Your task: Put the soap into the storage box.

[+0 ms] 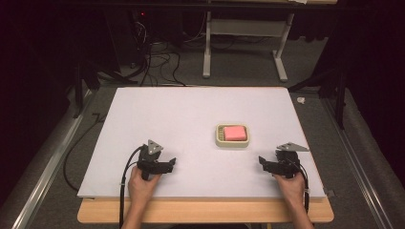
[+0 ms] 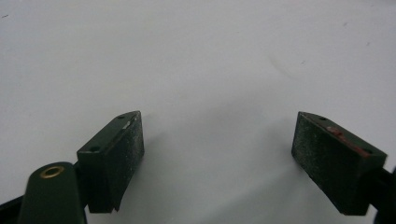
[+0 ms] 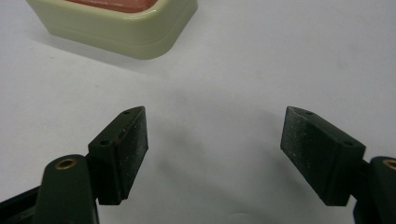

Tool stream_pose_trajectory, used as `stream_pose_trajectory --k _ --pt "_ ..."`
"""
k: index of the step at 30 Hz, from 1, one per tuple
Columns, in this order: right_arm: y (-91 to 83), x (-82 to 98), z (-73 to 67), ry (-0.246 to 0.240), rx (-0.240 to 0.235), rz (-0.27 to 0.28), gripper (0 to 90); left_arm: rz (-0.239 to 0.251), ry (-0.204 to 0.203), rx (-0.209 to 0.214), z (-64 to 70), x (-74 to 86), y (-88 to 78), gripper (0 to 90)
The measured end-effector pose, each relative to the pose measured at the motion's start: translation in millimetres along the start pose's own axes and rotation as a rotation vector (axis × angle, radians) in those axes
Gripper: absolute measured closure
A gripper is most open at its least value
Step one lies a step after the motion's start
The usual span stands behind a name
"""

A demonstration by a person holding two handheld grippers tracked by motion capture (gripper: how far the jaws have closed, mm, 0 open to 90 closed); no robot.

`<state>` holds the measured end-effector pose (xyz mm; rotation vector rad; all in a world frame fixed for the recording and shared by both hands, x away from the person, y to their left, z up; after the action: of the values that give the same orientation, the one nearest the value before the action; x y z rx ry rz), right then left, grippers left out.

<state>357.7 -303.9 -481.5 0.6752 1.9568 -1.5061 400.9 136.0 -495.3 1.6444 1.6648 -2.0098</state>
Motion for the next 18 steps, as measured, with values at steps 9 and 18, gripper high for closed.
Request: stream_pose_trajectory --k 9,18 --pt "3.5 0.5 -1.4 -0.01 0.017 -0.012 23.4 0.0 0.0 0.0 -0.1 0.0 0.0 17.5" --pt "8.0 1.4 -3.5 -0.029 0.035 -0.022 23.4 0.0 0.001 0.0 -0.1 0.0 0.0 17.5"
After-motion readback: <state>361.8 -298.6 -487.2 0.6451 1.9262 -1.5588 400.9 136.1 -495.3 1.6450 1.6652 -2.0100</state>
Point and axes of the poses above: each handheld gripper's, and its own axes: y roughly forward along the jaws, x roughly out of its underside, z roughly to its right, the point moved 1 cm from there along y, roughly forward along the jaws, and after that the axes turned 12 degrees about y, right-handed, at the moved point
